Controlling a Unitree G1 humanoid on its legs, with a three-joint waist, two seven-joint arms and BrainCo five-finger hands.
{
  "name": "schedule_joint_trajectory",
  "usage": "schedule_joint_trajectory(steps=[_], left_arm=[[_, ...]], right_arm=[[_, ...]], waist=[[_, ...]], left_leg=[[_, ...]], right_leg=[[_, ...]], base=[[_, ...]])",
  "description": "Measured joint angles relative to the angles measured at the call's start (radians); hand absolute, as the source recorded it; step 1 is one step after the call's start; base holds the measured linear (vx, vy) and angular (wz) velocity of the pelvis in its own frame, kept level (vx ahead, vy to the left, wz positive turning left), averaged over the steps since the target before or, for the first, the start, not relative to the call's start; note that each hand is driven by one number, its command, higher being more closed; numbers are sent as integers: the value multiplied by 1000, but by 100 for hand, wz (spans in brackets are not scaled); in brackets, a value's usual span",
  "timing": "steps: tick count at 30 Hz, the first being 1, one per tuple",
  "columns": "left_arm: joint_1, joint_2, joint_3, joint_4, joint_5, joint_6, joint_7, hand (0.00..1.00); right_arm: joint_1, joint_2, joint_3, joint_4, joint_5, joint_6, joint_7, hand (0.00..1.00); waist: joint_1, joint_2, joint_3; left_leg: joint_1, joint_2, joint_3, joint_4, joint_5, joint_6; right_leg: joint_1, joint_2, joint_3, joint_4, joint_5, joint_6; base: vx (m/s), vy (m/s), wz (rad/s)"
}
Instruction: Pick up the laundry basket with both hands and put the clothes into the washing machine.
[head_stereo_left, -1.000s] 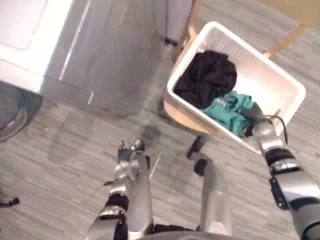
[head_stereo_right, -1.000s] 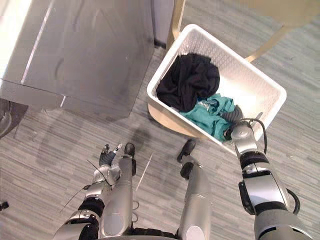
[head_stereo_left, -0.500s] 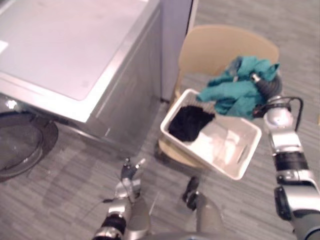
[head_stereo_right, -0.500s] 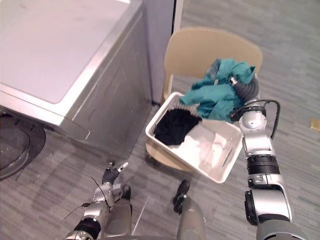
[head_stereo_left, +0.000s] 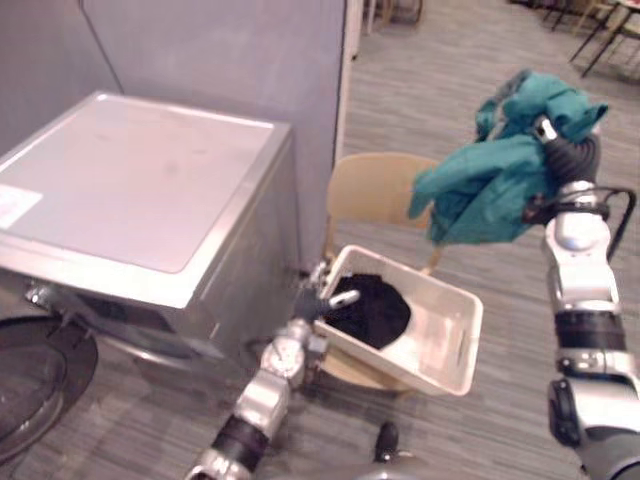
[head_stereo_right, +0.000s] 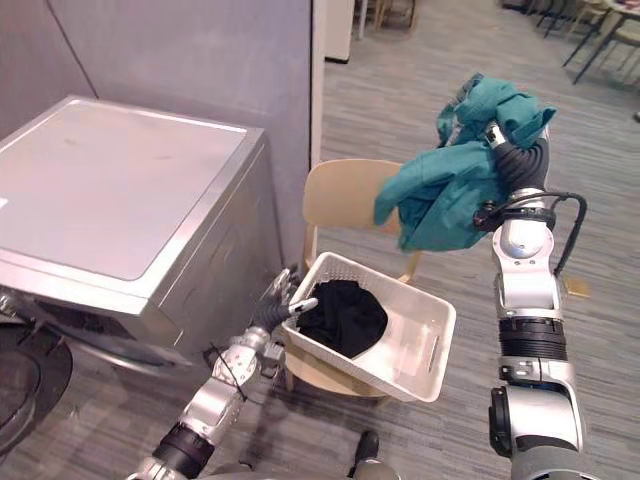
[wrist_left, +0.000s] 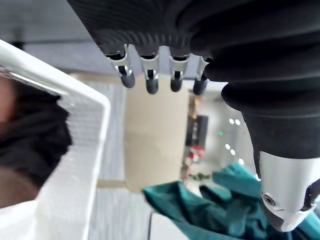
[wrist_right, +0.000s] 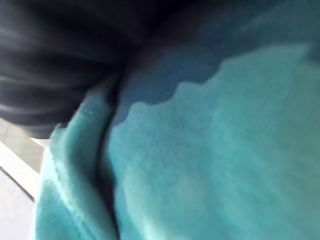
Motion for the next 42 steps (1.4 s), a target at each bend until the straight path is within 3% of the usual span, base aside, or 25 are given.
schedule_joint_trajectory(steps=[5,7,8,10,13,17,31,42], left_arm=[[-171,39,-24,-10,3,0,7,0],[-222,38,-45,-33,14,-3,7,0],[-250,31,-55,-35,15,-4,7,0],[-281,34,-73,-37,27,-6,9,0],[-305,16,-88,-38,56,-6,10,0],[-356,1,-129,-38,74,-6,23,0],[-445,-8,-241,-18,113,-1,23,0],[-562,-52,-272,80,131,21,48,0]], right_arm=[[46,43,52,-99,10,-10,43,100],[84,55,61,-149,10,-15,65,100],[84,62,68,-156,12,-16,76,100],[88,68,98,-164,15,-18,81,100],[92,78,132,-165,30,-20,100,100],[104,80,142,-165,32,-20,101,100],[111,142,164,-216,41,-23,108,100],[111,177,139,-222,52,-23,62,100]], waist=[[-35,5,-16],[-52,12,-33],[-55,28,-45],[-76,22,-52],[-76,39,-63],[-77,38,-63],[-80,22,-62],[-107,1,-60]], left_leg=[[34,-5,58,4,-33,9],[36,-3,64,0,-40,12],[37,15,69,-16,-40,14],[61,3,70,-24,-36,6],[59,9,77,-18,-35,0],[61,7,82,-18,-37,0],[62,-3,86,-19,-42,6],[69,-6,88,-20,-42,6]], right_leg=[[38,20,59,-94,54,0],[57,29,62,-140,47,9],[54,37,66,-144,21,30],[50,36,88,-111,61,-8],[50,53,102,-123,62,-8],[49,54,114,-125,70,-7],[56,46,122,-142,80,0],[65,42,120,-145,80,0]], base=[[-94,8,-41],[-69,-16,-18],[-4,-31,-18],[50,-9,-7],[28,-11,-18],[22,5,-5],[5,4,-1],[-6,-4,1]])
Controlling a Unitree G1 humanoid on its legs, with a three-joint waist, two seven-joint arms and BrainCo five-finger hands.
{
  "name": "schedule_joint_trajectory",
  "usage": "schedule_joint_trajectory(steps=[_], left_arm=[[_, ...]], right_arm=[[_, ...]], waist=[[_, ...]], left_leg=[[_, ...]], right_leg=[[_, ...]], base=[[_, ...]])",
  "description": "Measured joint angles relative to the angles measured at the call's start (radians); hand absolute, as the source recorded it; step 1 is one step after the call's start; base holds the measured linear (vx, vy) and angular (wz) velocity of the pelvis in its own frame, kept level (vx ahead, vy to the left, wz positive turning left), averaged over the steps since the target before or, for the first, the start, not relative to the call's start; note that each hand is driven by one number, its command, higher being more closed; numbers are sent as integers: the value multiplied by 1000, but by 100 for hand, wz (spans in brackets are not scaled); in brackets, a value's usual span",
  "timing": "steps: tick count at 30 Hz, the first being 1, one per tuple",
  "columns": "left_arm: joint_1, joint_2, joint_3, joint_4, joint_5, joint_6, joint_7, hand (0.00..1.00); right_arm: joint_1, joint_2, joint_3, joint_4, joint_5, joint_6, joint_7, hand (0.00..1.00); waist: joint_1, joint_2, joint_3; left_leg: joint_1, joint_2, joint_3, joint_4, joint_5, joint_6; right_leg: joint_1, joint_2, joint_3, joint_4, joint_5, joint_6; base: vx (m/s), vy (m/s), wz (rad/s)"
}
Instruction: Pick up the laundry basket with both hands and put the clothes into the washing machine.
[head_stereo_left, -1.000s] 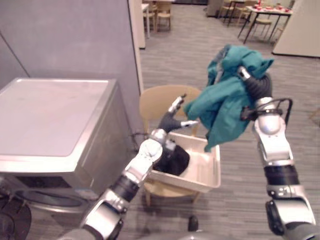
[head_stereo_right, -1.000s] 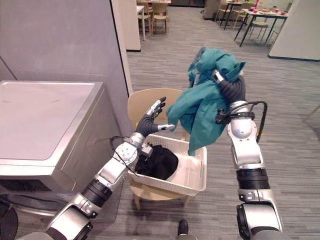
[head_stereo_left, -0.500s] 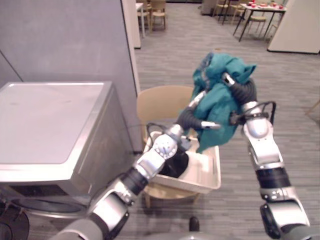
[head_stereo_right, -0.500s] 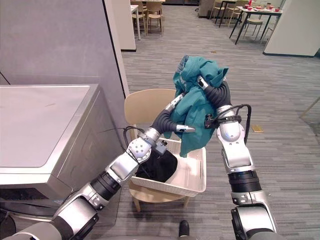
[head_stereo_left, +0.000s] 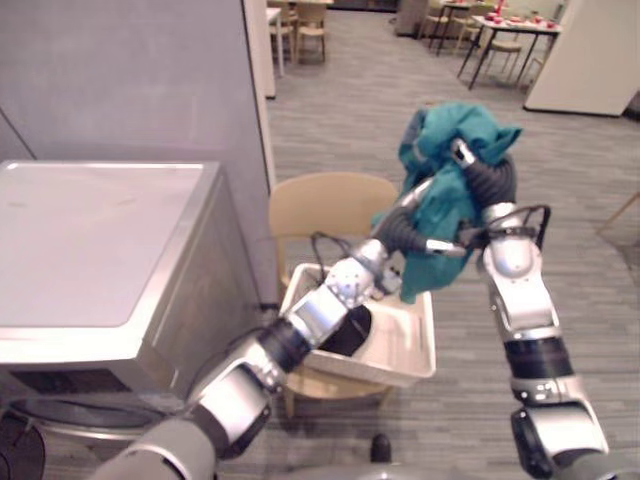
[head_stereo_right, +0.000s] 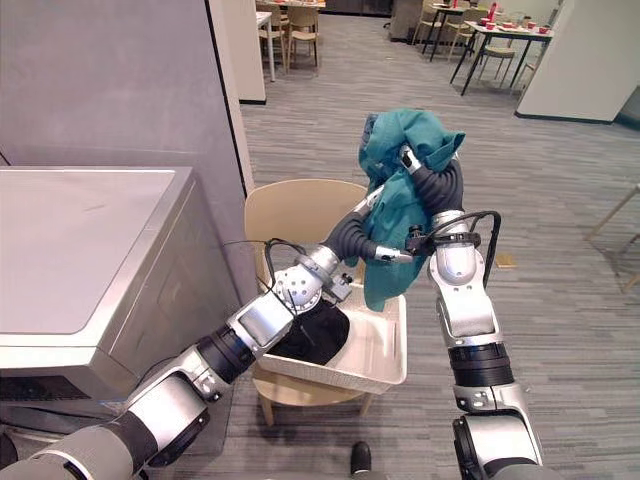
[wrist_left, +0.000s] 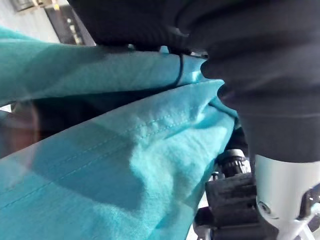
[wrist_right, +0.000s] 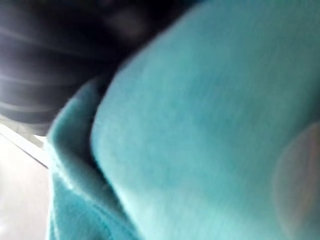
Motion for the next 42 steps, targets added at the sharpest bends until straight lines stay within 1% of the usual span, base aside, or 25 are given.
schedule_joint_trajectory(steps=[5,7,11,12,17,20,22,23,25,27,31,34,38,42], left_arm=[[-36,-18,-1,25,-2,6,4,0],[-42,-21,-1,25,-2,6,19,0],[-57,-29,1,25,-2,5,24,0],[-61,-29,2,25,-3,5,24,100],[-89,-30,2,25,-3,0,25,100],[-89,-31,1,25,-3,-1,25,100],[-79,-25,3,15,0,-17,18,100],[-58,-24,-1,-17,11,-34,13,100],[-21,-14,-4,-82,8,-54,-19,100],[-13,-16,-5,-80,2,-68,-26,100],[8,-18,-5,-80,-4,-76,-23,100],[10,-18,-7,-81,-21,-79,-24,100],[34,-25,-9,-88,-45,-86,-23,100],[50,-28,-6,-99,-53,-85,-22,100]], right_arm=[[0,0,-15,-2,21,0,-17,100],[0,0,-15,-13,25,0,-30,100],[-7,-1,-18,-32,40,1,-34,100],[-10,0,-18,-32,40,1,-35,100],[-35,-5,-24,-38,41,3,-76,100],[-35,-5,-24,-40,51,4,-79,100],[-27,-4,-33,-82,60,11,-83,100],[-8,0,-47,-138,68,10,-82,100],[26,24,-67,-219,75,3,-82,100],[37,48,-81,-230,77,0,-82,100],[47,78,-84,-230,81,0,-86,100],[47,81,-84,-230,98,0,-101,100],[47,93,-84,-230,99,0,-103,100],[50,99,-83,-230,108,0,-103,100]], waist=[[-2,0,0],[-5,0,0],[-18,0,0],[-20,0,0],[-24,0,0],[-24,-1,1],[-12,0,2],[-4,1,4],[1,4,5],[4,4,5],[7,9,5],[10,18,6],[15,29,12],[24,34,13]], left_leg=[[13,0,14,-9,0,0],[18,0,22,-12,0,0],[19,-1,31,-14,0,0],[19,-1,32,-14,0,0],[28,-1,43,-16,0,0],[30,-1,52,-17,0,0],[28,-2,62,-15,0,0],[24,-2,59,-14,0,0],[16,0,49,-13,0,0],[12,-1,40,-12,0,0],[3,-1,29,-8,0,1],[1,-1,26,-7,0,1],[1,-1,26,-6,0,1],[0,-1,26,-5,0,1]], right_leg=[[-2,4,17,0,0,0],[-4,5,23,0,1,1],[-7,6,28,0,1,1],[-7,6,28,0,1,1],[-8,8,40,0,2,-1],[-8,8,43,0,3,-2],[-14,9,43,0,4,0],[-16,9,40,0,3,1],[-15,9,27,0,4,1],[-14,7,20,0,3,1],[-14,4,14,0,3,2],[-14,4,12,-1,4,3],[-14,4,12,-1,4,3],[-15,5,13,-1,4,4]], base=[[2,-5,-10],[0,-5,-10],[-1,-3,-3],[-11,-14,-4],[-13,-17,-6],[-17,-14,-5],[-20,-14,-7],[-14,-23,3],[-10,-23,14],[-8,-12,13],[-5,-9,8],[1,-6,3],[0,0,0],[0,0,0]])
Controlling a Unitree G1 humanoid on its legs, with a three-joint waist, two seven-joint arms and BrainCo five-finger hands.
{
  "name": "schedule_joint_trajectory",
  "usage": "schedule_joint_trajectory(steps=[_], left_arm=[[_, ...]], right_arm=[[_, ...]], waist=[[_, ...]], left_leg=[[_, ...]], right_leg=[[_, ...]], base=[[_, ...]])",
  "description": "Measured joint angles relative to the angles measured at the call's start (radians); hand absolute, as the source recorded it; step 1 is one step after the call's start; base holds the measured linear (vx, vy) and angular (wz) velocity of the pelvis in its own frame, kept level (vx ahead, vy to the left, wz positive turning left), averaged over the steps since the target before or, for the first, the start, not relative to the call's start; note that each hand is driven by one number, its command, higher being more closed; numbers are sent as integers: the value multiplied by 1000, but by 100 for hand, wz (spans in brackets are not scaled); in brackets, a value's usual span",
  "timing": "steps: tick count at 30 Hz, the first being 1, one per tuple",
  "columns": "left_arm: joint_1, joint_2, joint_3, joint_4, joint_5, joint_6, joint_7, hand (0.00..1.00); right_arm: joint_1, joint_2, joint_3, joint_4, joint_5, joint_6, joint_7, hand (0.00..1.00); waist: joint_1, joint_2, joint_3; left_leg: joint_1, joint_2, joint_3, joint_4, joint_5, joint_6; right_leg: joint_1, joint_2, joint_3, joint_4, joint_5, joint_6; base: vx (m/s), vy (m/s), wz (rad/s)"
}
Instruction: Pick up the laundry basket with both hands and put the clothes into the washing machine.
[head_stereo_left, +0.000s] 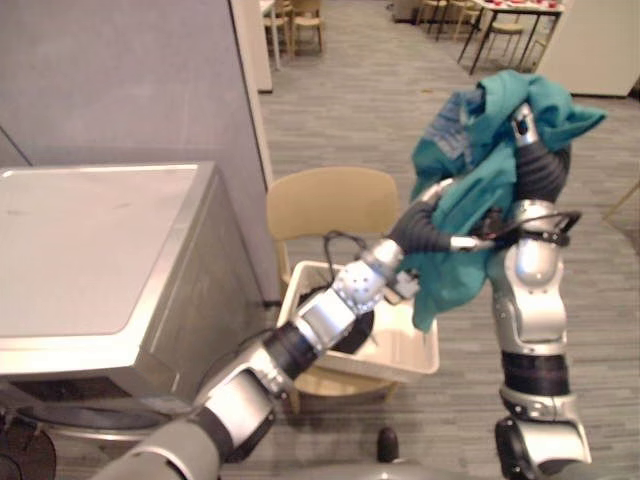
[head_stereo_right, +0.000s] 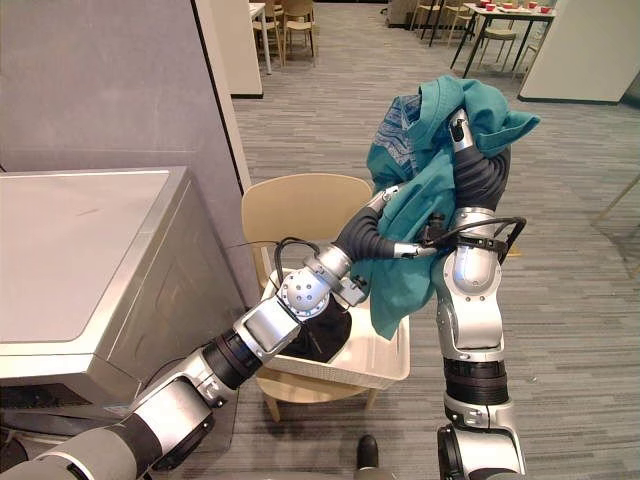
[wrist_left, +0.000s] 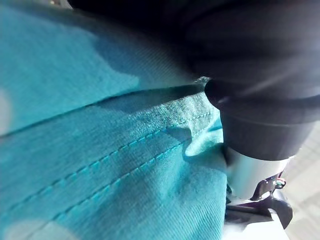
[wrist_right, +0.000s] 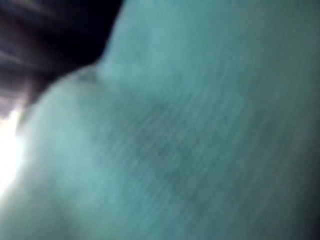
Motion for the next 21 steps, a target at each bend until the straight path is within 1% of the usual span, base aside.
schedule_joint_trajectory(steps=[1,4,5,6,8,9,10,11,13,14,15,16,17,18,19,21], left_arm=[[2,0,-1,-2,0,0,-2,100],[11,-1,-22,-17,2,1,3,100],[11,-2,-22,-17,14,1,4,100],[11,-21,-24,-17,45,11,16,100],[13,-25,-30,-16,48,15,24,100],[16,-38,-34,-10,88,18,29,100],[20,-42,-39,-3,94,18,34,100],[31,-45,-54,2,97,20,42,100],[58,-62,-79,5,138,21,42,100],[68,-65,-89,3,155,23,40,100],[61,-68,-92,11,164,23,39,100],[26,-87,-94,64,173,12,38,100],[-25,-103,-90,115,213,7,36,100],[-54,-95,-86,126,232,5,26,100],[-103,-64,-65,101,249,5,16,100],[-104,-54,-46,72,249,5,16,100]], right_arm=[[11,0,0,-7,1,-1,0,100],[40,1,-9,-38,14,-7,0,100],[42,-3,-9,-38,15,-8,0,100],[52,-7,-17,-39,37,-18,0,100],[62,-22,-18,-40,50,-26,1,100],[81,-24,-26,-44,68,-34,1,100],[92,-25,-30,-45,71,-34,1,100],[117,-22,-40,-47,72,-35,5,100],[189,-15,-59,-85,77,-35,5,100],[216,1,-69,-100,77,-35,5,100],[222,10,-80,-104,77,-35,5,100],[223,17,-109,-104,77,-34,3,100],[221,4,-137,-101,74,-30,2,100],[218,-7,-142,-101,74,-29,-2,100],[170,-20,-136,-103,78,-31,-9,100],[145,-23,-131,-105,81,-39,-9,100]], waist=[[5,1,0],[7,4,0],[5,5,0],[3,6,0],[4,7,-1],[-1,8,-1],[1,8,-1],[3,9,-1],[8,12,0],[3,15,0],[0,15,0],[-2,15,0],[3,16,0],[8,18,-1],[0,25,-5],[-1,35,-3]], left_leg=[[0,0,0,1,0,0],[-1,-1,0,1,0,0],[0,-1,2,2,0,0],[0,-2,3,3,-1,1],[1,-2,5,3,-1,1],[1,-2,8,3,-1,1],[2,-2,8,3,-1,1],[3,-2,10,3,-1,1],[3,-2,9,3,-1,1],[3,-2,11,3,-2,1],[4,-2,13,3,-2,1],[10,-3,23,2,-3,1],[20,-3,43,-1,-9,1],[22,-3,52,1,-14,1],[29,-6,83,6,-23,1],[37,-4,99,14,-32,-1]], right_leg=[[0,0,0,0,0,0],[0,-1,2,0,1,1],[0,-1,3,0,1,1],[-1,-1,6,0,2,3],[-1,-1,7,0,3,3],[-2,0,9,0,3,4],[-2,0,10,0,3,4],[-2,0,11,0,4,4],[-2,0,11,0,3,4],[-2,1,14,0,2,6],[-2,1,16,0,0,9],[-2,1,28,0,0,10],[-3,4,39,0,1,11],[-5,5,46,0,1,11],[-19,10,80,2,1,11],[-21,15,95,8,1,11]], base=[[0,0,0],[0,0,0],[-12,-10,-5],[-11,-10,-5],[-12,-11,-4],[-14,-13,-3],[-15,-14,-4],[0,0,0],[0,0,0],[0,0,0],[-5,-2,-8],[-12,-3,-26],[-27,-6,-34],[-26,1,-62],[-14,5,-54],[6,6,-39]])
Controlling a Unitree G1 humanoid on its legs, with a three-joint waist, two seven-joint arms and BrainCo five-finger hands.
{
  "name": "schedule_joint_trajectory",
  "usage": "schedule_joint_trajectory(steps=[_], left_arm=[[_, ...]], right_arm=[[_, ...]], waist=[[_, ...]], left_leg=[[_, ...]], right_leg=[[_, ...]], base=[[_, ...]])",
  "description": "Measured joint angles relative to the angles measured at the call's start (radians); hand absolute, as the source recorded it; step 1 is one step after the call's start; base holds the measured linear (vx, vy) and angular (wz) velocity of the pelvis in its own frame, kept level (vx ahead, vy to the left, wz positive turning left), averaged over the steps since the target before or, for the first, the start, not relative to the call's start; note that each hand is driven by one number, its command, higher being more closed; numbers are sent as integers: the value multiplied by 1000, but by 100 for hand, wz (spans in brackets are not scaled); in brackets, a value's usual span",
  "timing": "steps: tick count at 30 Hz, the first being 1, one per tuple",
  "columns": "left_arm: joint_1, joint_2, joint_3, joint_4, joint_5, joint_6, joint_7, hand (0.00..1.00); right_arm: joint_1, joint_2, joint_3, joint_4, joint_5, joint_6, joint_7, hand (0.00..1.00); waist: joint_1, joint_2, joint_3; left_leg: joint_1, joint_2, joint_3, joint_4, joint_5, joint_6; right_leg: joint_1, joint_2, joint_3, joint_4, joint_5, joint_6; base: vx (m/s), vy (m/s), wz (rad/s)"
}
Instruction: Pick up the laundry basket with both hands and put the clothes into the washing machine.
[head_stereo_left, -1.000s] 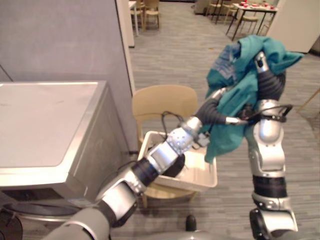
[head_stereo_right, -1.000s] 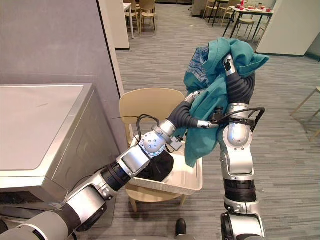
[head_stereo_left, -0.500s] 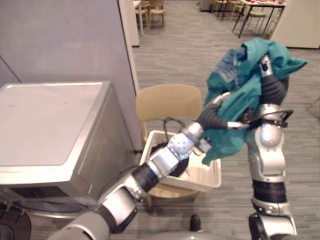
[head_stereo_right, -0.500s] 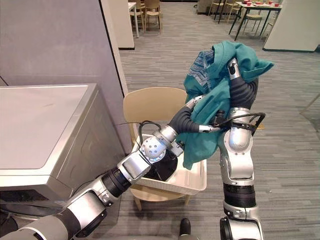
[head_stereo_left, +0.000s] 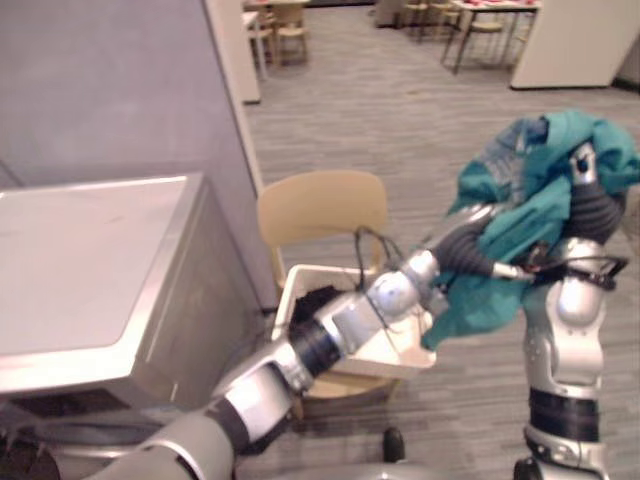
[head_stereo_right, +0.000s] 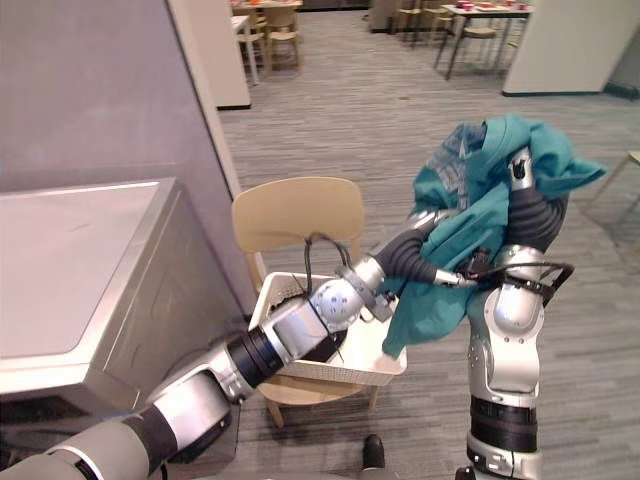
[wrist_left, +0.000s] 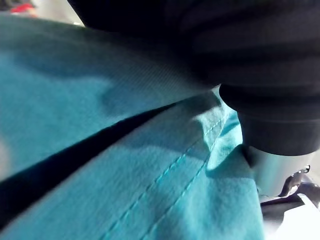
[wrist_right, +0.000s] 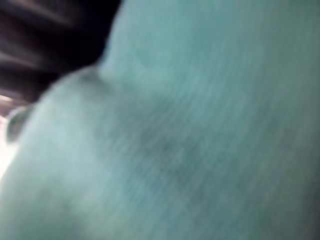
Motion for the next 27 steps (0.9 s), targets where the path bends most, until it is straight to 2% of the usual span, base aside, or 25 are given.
schedule_joint_trajectory(steps=[1,2,7,14,16,17,18,19,20,22,27], left_arm=[[0,6,5,-21,0,0,-6,100],[12,20,7,-39,1,0,-8,100],[116,32,17,-82,42,-18,-9,100],[256,32,27,-121,81,-20,-9,100],[302,31,61,-123,88,-20,-9,100],[340,5,216,-122,78,21,28,100],[337,-3,431,-111,55,73,83,100],[330,13,523,-110,46,94,111,100],[322,67,645,-109,33,124,160,100],[326,170,733,-109,32,145,198,100],[328,192,772,-109,40,163,200,100]], right_arm=[[-3,0,1,-6,10,-10,2,100],[-2,2,15,-6,22,-17,9,0],[47,23,46,-4,84,-18,50,0],[114,76,45,27,187,-21,128,0],[119,108,22,50,201,-21,135,0],[152,124,-18,51,226,-34,175,0],[217,132,-36,44,239,-49,201,0],[259,139,-42,43,246,-55,209,0],[336,154,-63,41,256,-60,212,0],[431,198,-139,40,271,-60,204,0],[485,226,-144,-7,281,-60,217,0]], waist=[[9,8,0],[15,13,3],[32,17,17],[30,13,73],[22,3,82],[16,-6,91],[9,-14,97],[3,-15,98],[-6,-15,98],[-7,-15,99],[-4,-32,96]], left_leg=[[0,6,5,14,-11,-1],[-1,10,8,22,-17,-2],[-5,10,19,22,-22,-5],[-5,10,13,16,-23,-2],[-5,10,11,14,-23,-2],[-5,10,11,14,-23,-2],[-4,11,9,15,-23,-2],[-3,11,9,15,-23,-2],[-2,11,7,16,-23,-2],[-2,8,0,14,-23,-1],[2,3,-15,14,-23,0]], right_leg=[[0,5,5,4,-1,0],[0,9,9,5,-1,-1],[-11,12,20,7,-2,-2],[-11,12,22,9,3,-3],[-11,13,21,9,3,-3],[-11,13,21,9,3,-3],[-11,14,20,9,3,-4],[-11,15,19,9,3,-4],[-11,15,20,9,1,-4],[-9,11,18,9,-1,-3],[6,3,5,2,0,-2]], base=[[7,-4,-18],[4,-14,-11],[4,-12,-7],[8,-1,1],[16,-1,2],[0,0,0],[0,0,0],[0,0,0],[18,-27,-4],[8,-3,3],[-3,-6,10]])
